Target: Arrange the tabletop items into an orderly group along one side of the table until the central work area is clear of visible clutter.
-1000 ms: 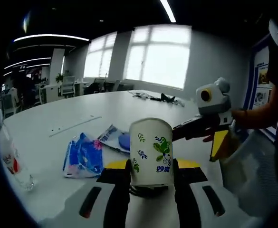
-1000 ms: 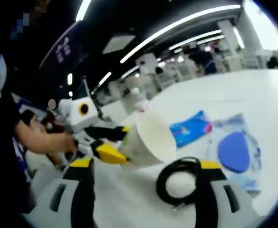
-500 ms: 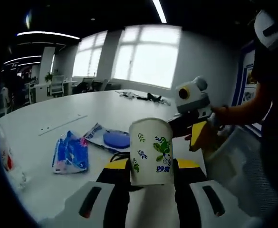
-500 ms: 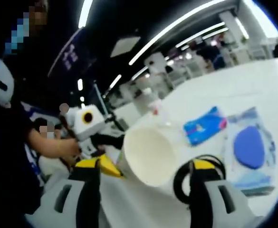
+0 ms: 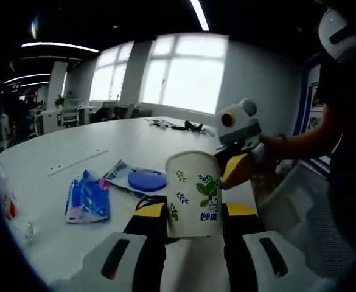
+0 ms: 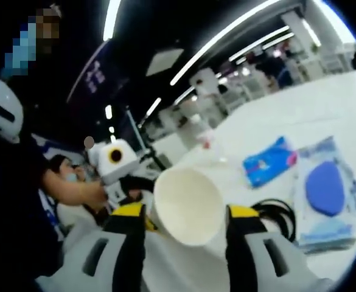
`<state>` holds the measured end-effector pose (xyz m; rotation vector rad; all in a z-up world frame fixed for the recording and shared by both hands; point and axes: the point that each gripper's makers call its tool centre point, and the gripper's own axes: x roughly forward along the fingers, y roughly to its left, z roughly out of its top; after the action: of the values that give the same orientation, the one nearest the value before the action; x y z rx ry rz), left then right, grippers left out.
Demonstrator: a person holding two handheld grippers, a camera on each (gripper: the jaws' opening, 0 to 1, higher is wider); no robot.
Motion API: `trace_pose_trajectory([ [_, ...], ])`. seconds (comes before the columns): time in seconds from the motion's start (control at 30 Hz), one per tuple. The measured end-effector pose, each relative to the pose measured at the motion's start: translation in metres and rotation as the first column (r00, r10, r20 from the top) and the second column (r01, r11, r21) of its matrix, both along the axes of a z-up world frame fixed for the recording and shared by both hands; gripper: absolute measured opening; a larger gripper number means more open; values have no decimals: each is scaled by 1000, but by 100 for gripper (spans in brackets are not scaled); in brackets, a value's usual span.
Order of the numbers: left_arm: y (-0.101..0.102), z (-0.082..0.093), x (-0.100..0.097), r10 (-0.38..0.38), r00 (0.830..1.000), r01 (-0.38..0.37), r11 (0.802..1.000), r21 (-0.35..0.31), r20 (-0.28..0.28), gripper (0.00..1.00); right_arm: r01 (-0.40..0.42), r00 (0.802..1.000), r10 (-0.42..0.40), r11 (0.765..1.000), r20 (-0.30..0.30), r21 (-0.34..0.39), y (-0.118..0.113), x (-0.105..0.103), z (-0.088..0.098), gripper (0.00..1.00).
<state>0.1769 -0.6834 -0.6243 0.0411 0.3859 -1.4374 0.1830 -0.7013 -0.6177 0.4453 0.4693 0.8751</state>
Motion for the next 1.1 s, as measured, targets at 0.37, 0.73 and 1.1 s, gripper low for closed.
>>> trace_pose_trajectory([
  [0.37, 1, -10, -1, -6, 1000, 5, 998, 59, 18, 35, 6, 1000, -5, 1000, 28, -29, -1, 1, 1, 40],
  [0.73, 1, -19, 0, 5, 1000, -5, 994, 112, 3, 38, 0, 998, 7, 995, 65, -96, 0, 2, 0, 35],
  [1.1, -1, -22, -3, -17, 1000, 18, 988, 152, -10, 48, -40, 996, 53, 985, 76, -168, 3, -3, -7, 35],
])
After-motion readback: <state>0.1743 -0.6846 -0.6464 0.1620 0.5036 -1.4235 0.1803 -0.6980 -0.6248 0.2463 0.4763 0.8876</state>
